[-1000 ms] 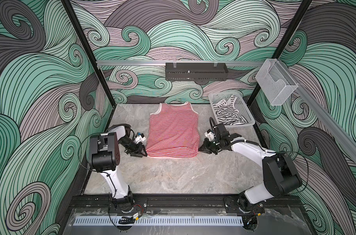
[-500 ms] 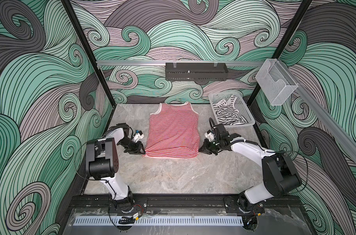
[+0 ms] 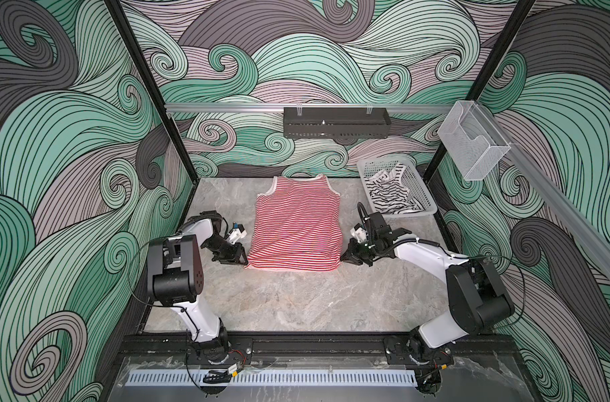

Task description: Fold and stack the tank tops

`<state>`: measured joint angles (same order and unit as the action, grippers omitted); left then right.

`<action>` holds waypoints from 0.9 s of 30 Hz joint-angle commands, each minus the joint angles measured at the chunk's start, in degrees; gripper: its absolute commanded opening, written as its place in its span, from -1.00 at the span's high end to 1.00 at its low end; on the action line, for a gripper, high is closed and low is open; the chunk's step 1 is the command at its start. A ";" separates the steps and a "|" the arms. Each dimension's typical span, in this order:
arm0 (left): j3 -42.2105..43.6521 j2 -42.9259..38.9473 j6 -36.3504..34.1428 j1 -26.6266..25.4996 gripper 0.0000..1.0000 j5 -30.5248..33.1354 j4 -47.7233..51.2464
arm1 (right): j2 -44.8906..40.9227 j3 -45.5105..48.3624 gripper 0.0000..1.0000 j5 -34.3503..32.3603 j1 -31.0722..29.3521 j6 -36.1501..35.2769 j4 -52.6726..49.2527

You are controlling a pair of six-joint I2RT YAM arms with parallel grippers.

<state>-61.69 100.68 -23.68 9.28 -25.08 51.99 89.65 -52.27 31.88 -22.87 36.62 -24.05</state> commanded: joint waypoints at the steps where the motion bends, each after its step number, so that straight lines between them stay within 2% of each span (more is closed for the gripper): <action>1: -0.41 2.10 -0.71 -0.57 0.25 -0.42 0.08 | 0.66 -0.90 1.00 -0.68 -0.16 0.03 0.23; 10: -0.62 3.56 -1.76 -2.78 0.31 0.60 0.01 | 0.55 -1.19 1.00 -0.72 0.10 0.12 0.13; 19: -0.01 1.12 -1.63 -2.84 0.53 1.87 0.28 | 0.19 -0.71 1.00 -0.97 0.37 0.03 -0.02; 27: -0.89 -0.66 -2.76 -2.82 0.50 1.43 3.16 | 0.53 -0.90 1.00 -0.87 0.46 0.12 0.37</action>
<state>-61.69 101.73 -25.08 6.66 -23.59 52.25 89.71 -52.27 31.81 -22.57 36.62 -23.79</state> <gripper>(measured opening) 0.246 0.054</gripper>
